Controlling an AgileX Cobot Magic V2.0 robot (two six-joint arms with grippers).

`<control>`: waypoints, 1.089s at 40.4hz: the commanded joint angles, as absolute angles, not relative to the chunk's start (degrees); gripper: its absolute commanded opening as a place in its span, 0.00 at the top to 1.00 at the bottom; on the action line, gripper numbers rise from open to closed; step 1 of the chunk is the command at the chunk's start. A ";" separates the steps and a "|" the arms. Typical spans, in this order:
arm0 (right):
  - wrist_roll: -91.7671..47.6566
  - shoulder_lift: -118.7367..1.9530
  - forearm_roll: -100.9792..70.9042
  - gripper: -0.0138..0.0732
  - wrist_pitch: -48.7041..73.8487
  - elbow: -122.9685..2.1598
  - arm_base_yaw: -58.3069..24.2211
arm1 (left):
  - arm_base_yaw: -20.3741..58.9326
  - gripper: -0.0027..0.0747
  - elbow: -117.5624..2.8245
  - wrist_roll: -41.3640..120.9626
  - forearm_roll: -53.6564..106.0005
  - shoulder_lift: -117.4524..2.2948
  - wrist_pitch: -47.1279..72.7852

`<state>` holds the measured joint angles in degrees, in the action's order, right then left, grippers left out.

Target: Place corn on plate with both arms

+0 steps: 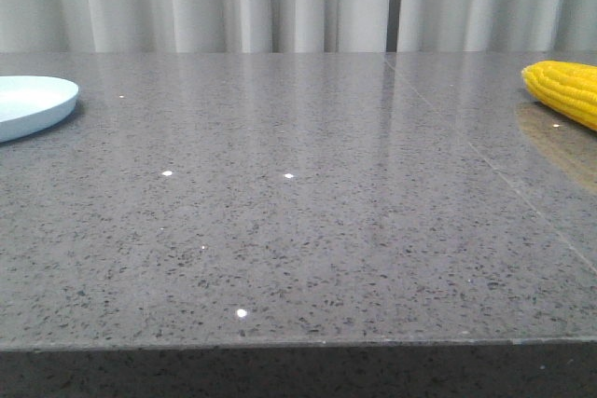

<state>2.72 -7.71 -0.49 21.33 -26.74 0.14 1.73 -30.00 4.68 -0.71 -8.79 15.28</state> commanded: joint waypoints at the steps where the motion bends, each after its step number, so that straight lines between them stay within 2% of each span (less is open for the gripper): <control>1: 2.40 -13.49 -0.39 0.92 24.12 -32.96 0.41 | 1.66 0.99 -35.31 4.18 -0.76 -14.07 17.38; 7: 2.40 -19.97 -0.39 0.92 30.31 -36.47 0.41 | 1.66 0.99 -36.33 4.18 -0.87 -19.82 21.96; 22: 2.40 -28.43 -0.43 0.92 30.72 -36.26 0.41 | 1.66 0.99 -36.12 4.18 -0.87 -27.45 25.05; 25: 2.34 -28.44 -0.43 0.88 30.66 -36.26 0.41 | 1.66 0.99 -36.12 4.18 0.00 -27.96 25.05; 27: 1.83 -28.44 -0.43 0.80 30.66 -36.26 0.41 | 1.66 0.97 -36.12 4.18 0.44 -28.23 25.18; 29: 1.70 -28.44 -0.43 0.68 30.66 -36.26 0.41 | 1.66 0.90 -36.12 4.18 0.77 -28.35 25.76; 31: 1.70 -28.44 -0.43 0.52 30.66 -36.26 0.41 | 1.66 0.78 -36.12 4.18 0.77 -28.59 26.50; 35: 1.70 -28.44 -0.43 0.27 30.71 -36.26 0.41 | 1.66 0.46 -36.12 4.18 0.77 -28.59 27.65; 37: 1.70 -28.44 -0.43 0.20 30.71 -36.26 0.41 | 1.66 0.35 -36.24 4.18 1.31 -28.59 28.35; 39: 1.70 -28.44 -0.43 0.19 30.66 -36.26 0.41 | 1.66 0.29 -36.90 4.18 2.49 -28.59 29.99; 44: 1.70 -28.44 -0.43 0.20 30.87 -36.26 0.41 | 1.66 0.30 -40.93 4.43 3.21 -30.49 36.52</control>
<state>2.38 -27.74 -0.49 34.64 -34.34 0.14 1.73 -36.58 4.68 2.03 -28.70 37.14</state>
